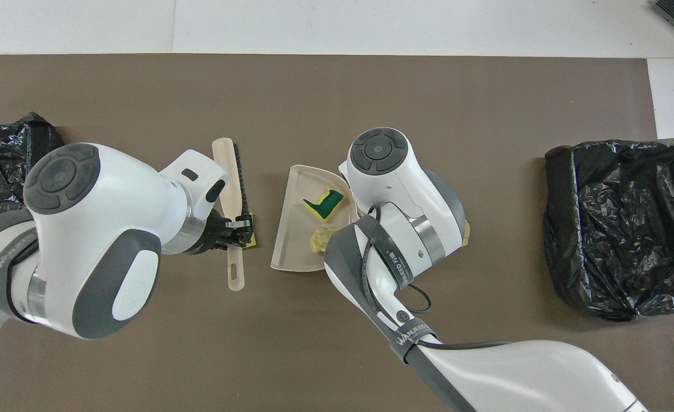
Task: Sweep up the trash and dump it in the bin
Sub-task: 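Sweep the remaining green sponge pieces into the dustpan with the brush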
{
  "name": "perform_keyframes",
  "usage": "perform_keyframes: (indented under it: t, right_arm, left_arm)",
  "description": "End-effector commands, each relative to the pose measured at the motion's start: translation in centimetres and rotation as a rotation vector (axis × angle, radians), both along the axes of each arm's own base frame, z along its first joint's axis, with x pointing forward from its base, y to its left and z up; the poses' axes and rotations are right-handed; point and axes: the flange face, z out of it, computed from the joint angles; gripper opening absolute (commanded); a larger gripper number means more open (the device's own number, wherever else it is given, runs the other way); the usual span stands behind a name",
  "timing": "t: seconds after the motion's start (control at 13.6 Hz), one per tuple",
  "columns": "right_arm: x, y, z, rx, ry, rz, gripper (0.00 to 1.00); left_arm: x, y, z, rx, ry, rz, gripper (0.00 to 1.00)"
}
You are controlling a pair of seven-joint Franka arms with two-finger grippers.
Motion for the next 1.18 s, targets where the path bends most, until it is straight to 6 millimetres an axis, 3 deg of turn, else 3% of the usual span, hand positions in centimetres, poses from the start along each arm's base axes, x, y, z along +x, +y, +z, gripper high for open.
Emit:
perform_keyframes:
  t: [0.0,0.07,0.29,0.44,0.74,0.96,1.1]
  right_arm:
    - [-0.3,-0.2,0.0,-0.037,-0.002,-0.028,0.0]
    - [-0.2,-0.2,0.0,-0.036,-0.005,-0.028,0.0]
    - [-0.2,-0.3,-0.1,-0.034,-0.004,-0.028,0.0]
    - [-0.2,-0.2,-0.1,-0.027,-0.01,-0.029,0.0]
    - [-0.2,-0.3,-0.2,-0.028,-0.009,-0.029,0.0]
    - [-0.2,-0.3,-0.2,-0.028,-0.009,-0.029,0.0]
    - [-0.2,-0.3,-0.2,-0.028,-0.009,-0.029,0.0]
  left_arm:
    - [-0.1,2.7,-1.9,0.013,0.048,0.021,0.0]
    - [-0.4,4.1,-4.0,0.023,0.074,0.014,0.0]
    - [-3.1,6.0,-9.5,0.068,0.097,-0.004,0.0]
    - [-5.5,5.6,-12.1,0.08,0.095,-0.013,0.0]
    - [-8.9,-3.1,-14.5,0.103,0.059,-0.023,0.0]
    - [-10.2,-7.1,-13.9,0.067,0.007,-0.069,0.0]
    - [-10.7,-8.7,-13.2,0.056,-0.007,-0.097,0.0]
